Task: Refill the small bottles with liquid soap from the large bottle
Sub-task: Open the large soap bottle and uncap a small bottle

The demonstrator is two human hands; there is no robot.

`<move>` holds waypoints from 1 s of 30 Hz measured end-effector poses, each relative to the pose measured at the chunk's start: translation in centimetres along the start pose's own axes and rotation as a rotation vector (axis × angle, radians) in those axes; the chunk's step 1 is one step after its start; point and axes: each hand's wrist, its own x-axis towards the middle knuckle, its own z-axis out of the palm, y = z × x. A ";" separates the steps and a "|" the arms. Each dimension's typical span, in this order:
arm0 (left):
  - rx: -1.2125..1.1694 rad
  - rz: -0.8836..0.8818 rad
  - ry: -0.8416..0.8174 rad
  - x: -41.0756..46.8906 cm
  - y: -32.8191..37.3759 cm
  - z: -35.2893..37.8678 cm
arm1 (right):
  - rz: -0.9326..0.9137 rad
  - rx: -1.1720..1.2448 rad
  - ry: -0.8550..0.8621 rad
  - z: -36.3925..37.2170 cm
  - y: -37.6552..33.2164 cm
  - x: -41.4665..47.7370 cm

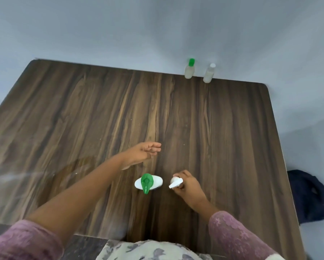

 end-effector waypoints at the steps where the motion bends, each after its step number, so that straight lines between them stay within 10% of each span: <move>1: -0.020 -0.004 0.017 -0.5 -0.3 0.0 | 0.009 0.002 0.000 0.4 0.1 -0.7; 30: -0.117 0.024 0.159 1.0 -1.0 0.2 | -0.030 -0.008 -0.065 -1.0 5.3 -1.9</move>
